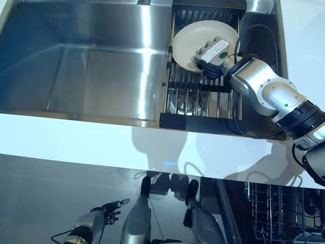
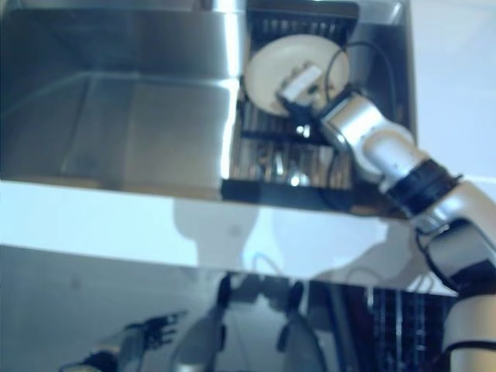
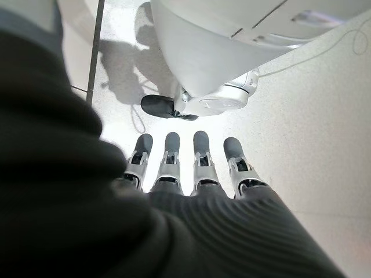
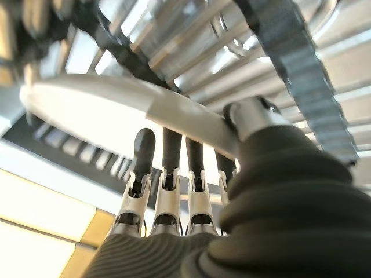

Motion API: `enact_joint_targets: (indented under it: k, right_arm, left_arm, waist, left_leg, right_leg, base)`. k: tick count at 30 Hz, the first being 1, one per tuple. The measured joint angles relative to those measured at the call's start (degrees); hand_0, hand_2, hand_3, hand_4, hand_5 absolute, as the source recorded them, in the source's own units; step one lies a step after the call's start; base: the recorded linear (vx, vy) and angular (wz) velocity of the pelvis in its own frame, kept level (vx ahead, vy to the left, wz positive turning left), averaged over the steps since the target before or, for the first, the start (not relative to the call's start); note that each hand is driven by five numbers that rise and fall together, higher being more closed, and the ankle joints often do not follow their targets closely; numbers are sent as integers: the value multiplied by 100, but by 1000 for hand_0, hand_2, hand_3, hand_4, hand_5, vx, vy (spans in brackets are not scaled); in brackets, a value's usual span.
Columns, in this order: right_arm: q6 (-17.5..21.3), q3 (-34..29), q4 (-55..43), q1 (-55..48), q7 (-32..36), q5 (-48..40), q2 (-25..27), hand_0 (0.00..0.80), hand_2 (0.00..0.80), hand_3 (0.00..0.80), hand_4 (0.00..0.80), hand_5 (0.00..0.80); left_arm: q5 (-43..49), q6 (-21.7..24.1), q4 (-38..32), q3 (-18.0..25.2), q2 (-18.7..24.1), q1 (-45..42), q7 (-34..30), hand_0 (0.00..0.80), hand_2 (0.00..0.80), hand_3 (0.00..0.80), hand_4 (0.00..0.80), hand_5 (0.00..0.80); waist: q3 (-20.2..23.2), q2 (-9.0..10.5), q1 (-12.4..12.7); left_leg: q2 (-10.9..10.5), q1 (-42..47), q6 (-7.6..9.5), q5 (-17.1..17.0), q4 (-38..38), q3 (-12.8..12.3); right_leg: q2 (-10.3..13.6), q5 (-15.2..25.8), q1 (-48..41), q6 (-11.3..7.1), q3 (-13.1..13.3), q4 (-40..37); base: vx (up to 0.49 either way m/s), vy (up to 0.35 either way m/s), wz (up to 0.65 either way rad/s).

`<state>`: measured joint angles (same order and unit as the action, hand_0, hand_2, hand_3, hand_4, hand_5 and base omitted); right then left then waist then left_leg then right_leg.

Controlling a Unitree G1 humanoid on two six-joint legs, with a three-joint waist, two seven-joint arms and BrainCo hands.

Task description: Take plates into dishwasher

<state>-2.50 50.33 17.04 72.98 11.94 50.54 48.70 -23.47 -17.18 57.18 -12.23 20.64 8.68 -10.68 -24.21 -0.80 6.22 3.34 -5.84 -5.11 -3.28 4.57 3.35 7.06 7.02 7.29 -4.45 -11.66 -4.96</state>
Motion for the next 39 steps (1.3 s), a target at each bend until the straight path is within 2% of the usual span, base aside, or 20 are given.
enact_joint_targets:
  k: [18, 25, 29, 39]
  right_arm:
    - [1, 172, 208, 11, -245, 373, -18, 800, 800, 800, 800, 800]
    - [-149, 143, 216, 121, -409, -686, 196, 800, 800, 800, 800, 800]
    - [-212, -12, 234, 218, -494, -796, 293, 800, 800, 800, 800, 800]
    - [-203, -13, 338, 233, -553, -766, 577, 800, 800, 800, 800, 800]
  left_arm:
    - [17, 18, -5, 4, -5, 33, -27, 0, 0, 0, 0, 0]
    - [25, 25, -4, 14, -4, 17, -58, 0, 0, 0, 0, 0]
    - [31, 24, -17, 15, -3, -11, -64, 0, 0, 0, 0, 0]
    - [184, 30, 10, 14, 9, -272, -76, 0, 0, 0, 0, 0]
  waist:
    - [-3, -4, 85]
    - [0, 1, 73]
    - [18, 21, 73]
    - [541, 81, 33]
  left_leg:
    - [-7, -64, 4, -55, -3, 2]
    - [-9, 189, 7, -57, 9, 4]
    - [-8, 300, 5, -64, 7, 5]
    - [-5, 325, 7, -65, 17, 5]
  right_leg:
    - [11, 17, 19, 2, -43, 1]
    - [15, 13, -237, -1, -45, 0]
    - [16, 15, -350, -1, -44, -1]
    - [12, 13, -367, -3, -41, 0]
  base:
    - [-9, 1, 1]
    - [34, -7, 1]
    - [41, -14, 0]
    - [7, -4, 0]
